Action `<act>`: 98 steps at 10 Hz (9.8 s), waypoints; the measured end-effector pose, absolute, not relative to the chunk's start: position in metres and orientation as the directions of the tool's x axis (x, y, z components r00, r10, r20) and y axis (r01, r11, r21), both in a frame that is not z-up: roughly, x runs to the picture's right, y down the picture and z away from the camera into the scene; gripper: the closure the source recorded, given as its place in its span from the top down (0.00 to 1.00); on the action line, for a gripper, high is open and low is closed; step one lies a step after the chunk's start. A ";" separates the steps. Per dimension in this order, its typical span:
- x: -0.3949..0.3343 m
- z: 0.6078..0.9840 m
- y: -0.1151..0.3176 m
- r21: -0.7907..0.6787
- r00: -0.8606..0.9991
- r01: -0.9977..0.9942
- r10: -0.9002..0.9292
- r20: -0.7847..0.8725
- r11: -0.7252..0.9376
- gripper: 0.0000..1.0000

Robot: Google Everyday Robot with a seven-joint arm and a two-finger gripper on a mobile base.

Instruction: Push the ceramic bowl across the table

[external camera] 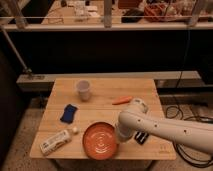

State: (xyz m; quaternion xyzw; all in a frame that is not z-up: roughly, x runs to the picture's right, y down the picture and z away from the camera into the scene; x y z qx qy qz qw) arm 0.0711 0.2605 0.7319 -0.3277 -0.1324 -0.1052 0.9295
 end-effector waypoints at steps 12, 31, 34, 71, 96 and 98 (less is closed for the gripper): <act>0.063 0.748 0.261 -0.611 0.934 0.312 -0.118 0.337 0.727 0.01; 0.076 0.757 0.269 -0.655 0.914 0.380 -0.157 0.375 0.653 0.01; 0.078 0.758 0.269 -0.660 0.912 0.384 -0.157 0.378 0.645 0.01; 0.118 0.748 0.274 -0.710 0.910 0.395 -0.142 0.390 0.583 0.01; 0.136 0.747 0.280 -0.704 0.898 0.428 -0.178 0.402 0.567 0.01; 0.136 0.747 0.280 -0.702 0.896 0.434 -0.185 0.405 0.565 0.01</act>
